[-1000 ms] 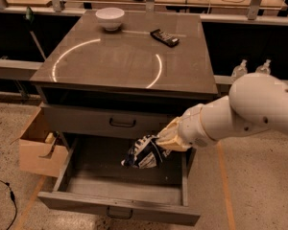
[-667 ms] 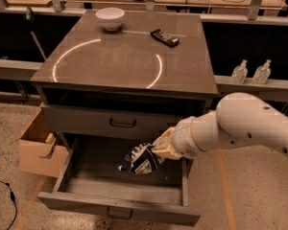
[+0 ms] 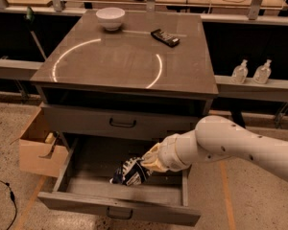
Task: Place blue chip bag into middle drawer
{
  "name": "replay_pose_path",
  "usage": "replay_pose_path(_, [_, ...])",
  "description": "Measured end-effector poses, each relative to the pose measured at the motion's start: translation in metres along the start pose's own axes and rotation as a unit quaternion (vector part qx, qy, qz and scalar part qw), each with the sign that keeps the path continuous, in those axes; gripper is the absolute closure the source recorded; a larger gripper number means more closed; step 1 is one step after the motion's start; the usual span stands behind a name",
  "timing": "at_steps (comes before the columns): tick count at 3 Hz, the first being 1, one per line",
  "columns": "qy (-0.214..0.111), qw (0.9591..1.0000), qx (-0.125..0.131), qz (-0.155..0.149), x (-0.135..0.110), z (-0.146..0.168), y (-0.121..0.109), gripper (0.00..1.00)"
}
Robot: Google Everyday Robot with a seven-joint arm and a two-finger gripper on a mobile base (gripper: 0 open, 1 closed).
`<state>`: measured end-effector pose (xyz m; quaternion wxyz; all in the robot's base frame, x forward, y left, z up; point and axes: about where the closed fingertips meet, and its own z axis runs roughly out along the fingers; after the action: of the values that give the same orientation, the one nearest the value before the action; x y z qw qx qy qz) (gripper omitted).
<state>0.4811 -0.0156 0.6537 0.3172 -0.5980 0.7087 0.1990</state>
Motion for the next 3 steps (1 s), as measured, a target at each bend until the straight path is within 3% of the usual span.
replay_pose_path(1, [-0.004,0.9999,-0.011,-0.004,0.007,0.029,0.002,0.61])
replay_pose_path(3, [0.017,0.9997,0.000,-0.020,0.005,0.079,0.001,0.16])
